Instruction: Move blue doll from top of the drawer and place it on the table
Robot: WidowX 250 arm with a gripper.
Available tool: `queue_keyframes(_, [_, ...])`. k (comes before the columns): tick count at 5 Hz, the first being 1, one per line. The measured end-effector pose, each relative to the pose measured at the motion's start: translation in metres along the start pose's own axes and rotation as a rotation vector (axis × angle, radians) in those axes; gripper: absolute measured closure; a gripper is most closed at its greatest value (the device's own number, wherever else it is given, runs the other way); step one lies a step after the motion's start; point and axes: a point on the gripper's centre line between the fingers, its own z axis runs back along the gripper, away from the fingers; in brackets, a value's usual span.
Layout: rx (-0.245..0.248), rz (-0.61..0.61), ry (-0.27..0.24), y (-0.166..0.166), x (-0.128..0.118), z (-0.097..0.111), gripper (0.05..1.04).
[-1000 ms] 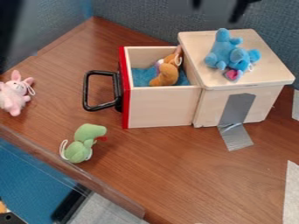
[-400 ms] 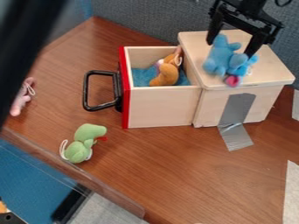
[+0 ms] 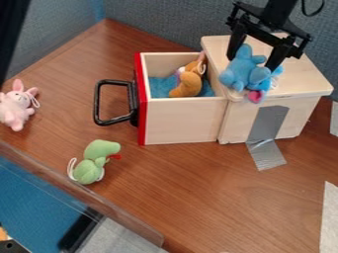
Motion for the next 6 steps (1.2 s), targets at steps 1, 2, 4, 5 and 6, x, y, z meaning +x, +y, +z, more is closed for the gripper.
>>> queue_keyframes(1, [-0.013, -0.004, -0.001, -0.003, 0.0, -0.003, 0.597])
queue_keyframes(2, [-0.018, -0.02, -0.011, -0.003, -0.007, -0.003, 0.692])
queue_keyframes(4, [-0.02, -0.161, 0.038, -0.034, -0.066, -0.031, 0.757])
queue_keyframes(5, [0.014, -0.164, 0.059, -0.03, -0.076, -0.052, 0.85])
queue_keyframes(6, [0.03, -0.167, 0.093, -0.025, -0.092, -0.078, 0.872])
